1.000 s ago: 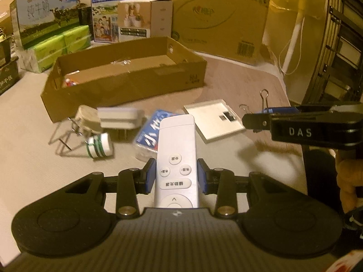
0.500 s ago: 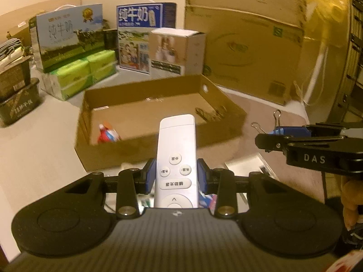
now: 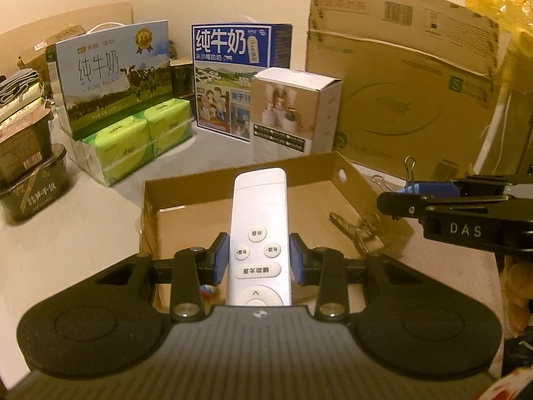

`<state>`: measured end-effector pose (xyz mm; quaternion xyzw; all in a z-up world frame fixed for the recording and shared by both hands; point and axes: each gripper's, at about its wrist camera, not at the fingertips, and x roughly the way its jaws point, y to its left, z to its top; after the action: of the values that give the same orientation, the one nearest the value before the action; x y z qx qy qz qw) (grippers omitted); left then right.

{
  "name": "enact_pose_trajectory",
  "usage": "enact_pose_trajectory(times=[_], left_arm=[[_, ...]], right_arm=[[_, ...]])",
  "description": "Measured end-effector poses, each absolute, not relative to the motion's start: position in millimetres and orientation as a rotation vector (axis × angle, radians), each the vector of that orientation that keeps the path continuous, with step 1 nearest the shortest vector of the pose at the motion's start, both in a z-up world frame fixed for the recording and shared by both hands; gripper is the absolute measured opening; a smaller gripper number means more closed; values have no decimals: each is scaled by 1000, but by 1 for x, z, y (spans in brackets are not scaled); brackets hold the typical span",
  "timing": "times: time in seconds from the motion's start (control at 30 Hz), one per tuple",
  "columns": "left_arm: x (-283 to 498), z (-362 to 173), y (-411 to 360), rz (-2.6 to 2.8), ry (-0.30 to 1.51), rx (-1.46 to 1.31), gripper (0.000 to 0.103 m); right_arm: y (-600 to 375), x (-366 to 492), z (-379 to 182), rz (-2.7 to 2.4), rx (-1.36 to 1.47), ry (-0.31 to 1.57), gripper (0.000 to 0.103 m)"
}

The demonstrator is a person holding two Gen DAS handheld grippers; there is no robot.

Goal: Organize rigid objects
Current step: 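Carry the remote over the box with the left tool while the right tool carries the binder clip, then open the left tool to drop the remote in the box while the right tool releases the binder clip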

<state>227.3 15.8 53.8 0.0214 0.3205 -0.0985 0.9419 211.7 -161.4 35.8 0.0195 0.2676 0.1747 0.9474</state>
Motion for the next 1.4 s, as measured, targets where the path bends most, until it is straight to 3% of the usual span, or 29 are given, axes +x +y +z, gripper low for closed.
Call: enact_pose_trajectory(times=[0.9,1.4], left_arm=[[347,13,47,-141,718,56,34],[371,-15,65,-94,763,-42,35]], right_arm=[[-162,330,-5,324,8,626,40],[-158,356,-31,306,1,668,40]])
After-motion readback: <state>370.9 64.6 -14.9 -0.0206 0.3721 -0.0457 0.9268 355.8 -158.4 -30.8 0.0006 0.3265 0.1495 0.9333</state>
